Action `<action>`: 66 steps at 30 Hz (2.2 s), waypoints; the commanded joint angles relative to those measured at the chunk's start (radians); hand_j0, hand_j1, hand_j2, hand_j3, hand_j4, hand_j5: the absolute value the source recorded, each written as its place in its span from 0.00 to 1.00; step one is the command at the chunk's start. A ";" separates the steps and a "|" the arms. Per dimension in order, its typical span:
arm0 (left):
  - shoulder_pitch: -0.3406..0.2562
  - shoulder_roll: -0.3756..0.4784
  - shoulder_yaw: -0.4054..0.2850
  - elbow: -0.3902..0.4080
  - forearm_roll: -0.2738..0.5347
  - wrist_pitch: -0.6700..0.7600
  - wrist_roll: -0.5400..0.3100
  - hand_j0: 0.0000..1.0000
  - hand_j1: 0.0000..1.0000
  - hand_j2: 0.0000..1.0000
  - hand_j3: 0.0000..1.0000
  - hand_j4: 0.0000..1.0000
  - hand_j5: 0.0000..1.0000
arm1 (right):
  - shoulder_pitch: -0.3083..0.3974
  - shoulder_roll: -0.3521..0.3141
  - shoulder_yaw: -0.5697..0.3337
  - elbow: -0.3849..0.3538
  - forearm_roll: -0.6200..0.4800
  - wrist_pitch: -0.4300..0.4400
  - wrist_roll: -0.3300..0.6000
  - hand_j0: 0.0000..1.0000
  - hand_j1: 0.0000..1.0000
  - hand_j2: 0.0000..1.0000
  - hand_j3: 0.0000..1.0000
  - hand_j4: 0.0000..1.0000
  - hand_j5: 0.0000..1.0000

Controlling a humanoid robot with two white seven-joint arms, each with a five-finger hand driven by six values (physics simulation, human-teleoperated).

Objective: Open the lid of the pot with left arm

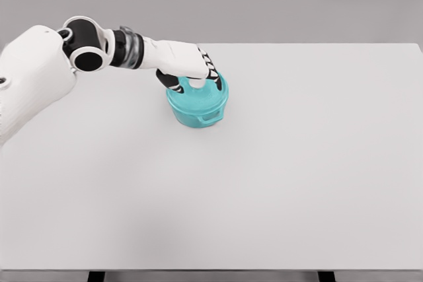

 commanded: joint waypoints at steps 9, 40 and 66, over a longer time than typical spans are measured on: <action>0.000 -0.009 0.003 0.024 -0.018 0.003 0.000 0.80 0.80 0.80 0.80 0.80 0.80 | 0.000 0.000 0.000 0.000 0.000 0.000 0.000 1.00 1.00 1.00 1.00 1.00 1.00; 0.009 -0.034 0.014 0.071 -0.067 0.003 0.000 0.48 0.48 0.48 0.48 0.48 0.48 | 0.000 0.000 0.000 0.000 0.000 0.000 0.000 1.00 1.00 1.00 1.00 1.00 1.00; 0.058 0.266 0.070 0.036 -0.059 0.003 0.000 0.87 0.87 0.87 0.87 0.87 0.87 | 0.000 0.000 0.000 0.000 0.000 0.000 0.000 1.00 1.00 1.00 1.00 1.00 1.00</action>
